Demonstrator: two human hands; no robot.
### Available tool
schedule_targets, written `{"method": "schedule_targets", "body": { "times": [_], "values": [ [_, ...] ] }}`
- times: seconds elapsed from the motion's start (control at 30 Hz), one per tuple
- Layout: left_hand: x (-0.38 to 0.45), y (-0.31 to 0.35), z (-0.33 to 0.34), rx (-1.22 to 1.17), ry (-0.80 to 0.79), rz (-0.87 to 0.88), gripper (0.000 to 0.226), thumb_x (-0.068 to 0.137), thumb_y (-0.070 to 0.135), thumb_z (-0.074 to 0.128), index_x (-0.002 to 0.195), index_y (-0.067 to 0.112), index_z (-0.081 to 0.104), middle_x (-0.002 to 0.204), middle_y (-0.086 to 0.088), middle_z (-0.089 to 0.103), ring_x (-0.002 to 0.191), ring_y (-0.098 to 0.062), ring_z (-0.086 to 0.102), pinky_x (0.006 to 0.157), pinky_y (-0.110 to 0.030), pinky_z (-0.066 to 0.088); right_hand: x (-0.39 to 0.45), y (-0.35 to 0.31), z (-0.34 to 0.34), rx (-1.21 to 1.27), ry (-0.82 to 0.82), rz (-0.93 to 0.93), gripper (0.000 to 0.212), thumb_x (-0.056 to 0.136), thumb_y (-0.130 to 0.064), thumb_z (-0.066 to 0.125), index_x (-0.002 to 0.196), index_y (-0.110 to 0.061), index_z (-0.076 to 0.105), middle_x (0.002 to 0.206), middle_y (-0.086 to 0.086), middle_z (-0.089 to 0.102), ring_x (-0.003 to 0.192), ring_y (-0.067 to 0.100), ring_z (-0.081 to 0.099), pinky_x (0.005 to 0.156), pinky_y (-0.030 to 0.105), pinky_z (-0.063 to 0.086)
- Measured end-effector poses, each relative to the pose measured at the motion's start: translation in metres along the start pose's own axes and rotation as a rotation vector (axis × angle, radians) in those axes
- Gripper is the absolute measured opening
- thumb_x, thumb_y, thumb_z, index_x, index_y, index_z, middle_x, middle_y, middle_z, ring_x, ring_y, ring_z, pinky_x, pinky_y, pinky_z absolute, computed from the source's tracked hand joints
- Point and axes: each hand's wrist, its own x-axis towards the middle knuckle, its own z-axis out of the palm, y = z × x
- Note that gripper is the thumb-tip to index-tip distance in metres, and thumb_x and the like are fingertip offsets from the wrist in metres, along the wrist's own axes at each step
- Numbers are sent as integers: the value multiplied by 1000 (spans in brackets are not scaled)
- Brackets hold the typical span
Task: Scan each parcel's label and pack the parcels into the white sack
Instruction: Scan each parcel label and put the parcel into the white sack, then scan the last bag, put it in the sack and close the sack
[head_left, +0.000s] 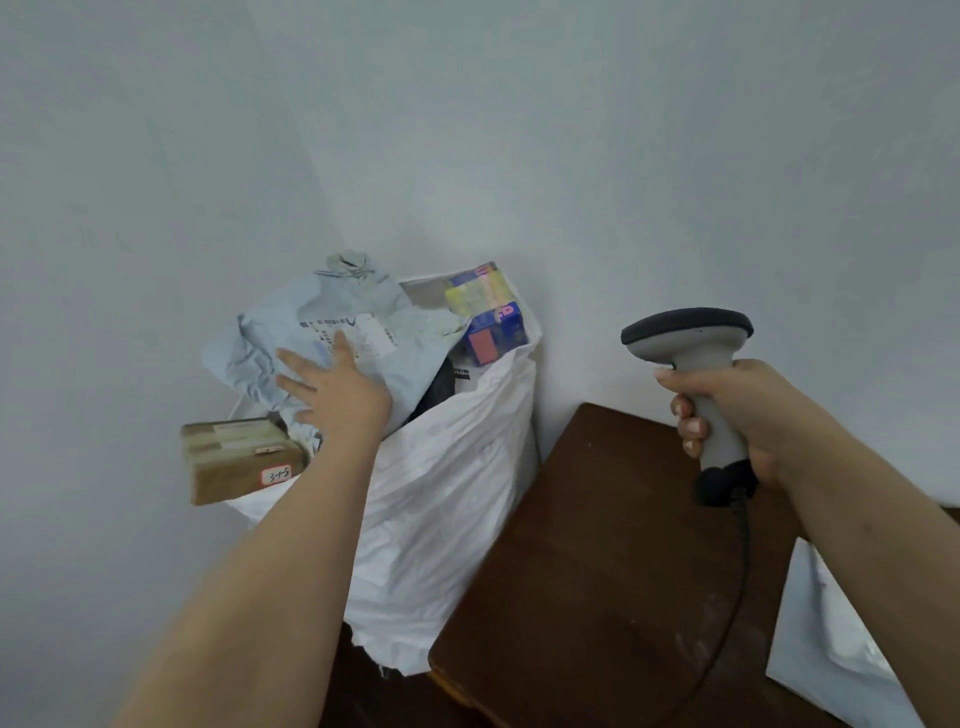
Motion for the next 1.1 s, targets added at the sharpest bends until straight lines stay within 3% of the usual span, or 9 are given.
{"method": "schedule_targets", "body": {
  "times": [0.17,0.3,0.4,0.47,0.63,0.77,0.9,1.0,1.1],
  "values": [
    [-25,27,3,13,174,325,63,82,10,57,143,21,42,161,-15,12,148,-41,-2,112,-64,14,-4,4,-20,44,29,4,16,91,-12,66,100,-6,54,55,2,48,38,11,40,40,22,40],
    [-79,78,35,-208,178,695,52,77,9,59,128,8,58,144,-23,42,142,-47,22,113,-57,26,-11,14,-52,68,105,28,15,91,-12,66,100,-6,55,57,3,49,38,11,41,39,23,40],
    [-143,113,80,-275,22,890,51,74,7,63,125,6,60,138,-24,48,138,-49,29,112,-55,28,-21,29,-92,81,191,80,15,91,-12,66,100,-7,55,58,4,48,38,11,41,39,23,40],
    [-193,129,110,-249,-153,952,52,78,9,64,129,9,57,143,-19,45,142,-44,24,114,-53,26,-31,42,-125,101,267,118,14,91,-11,66,98,-6,56,57,4,47,36,10,41,38,22,39],
    [-307,141,177,-72,-619,1037,59,91,25,59,145,19,38,158,-7,24,150,-28,4,118,-53,21,-70,77,-207,157,466,207,8,91,-10,67,91,-7,60,55,3,46,35,10,40,39,20,38],
    [-381,140,214,164,-950,1114,72,94,34,56,154,24,17,163,-2,1,150,-29,-10,116,-57,16,-99,101,-256,196,590,279,8,93,-8,64,90,-4,58,53,4,44,35,11,38,38,20,36],
    [-419,137,242,396,-1183,1090,79,96,38,51,155,33,-1,162,6,-18,148,-32,-17,115,-62,10,-116,119,-288,212,648,337,10,92,-7,65,88,-1,57,54,5,45,40,15,38,41,25,37],
    [-425,127,248,499,-1212,1037,75,94,42,52,154,33,8,163,5,-2,148,-36,0,114,-62,15,-116,127,-301,206,638,368,11,92,-8,65,91,0,58,54,5,46,40,14,39,40,24,39],
    [-419,120,242,573,-1094,1073,59,92,51,49,146,29,37,151,1,33,137,-33,29,112,-55,25,-108,130,-305,194,613,397,13,91,-9,66,89,-1,57,52,4,47,39,14,41,41,25,41]
  ]
}}
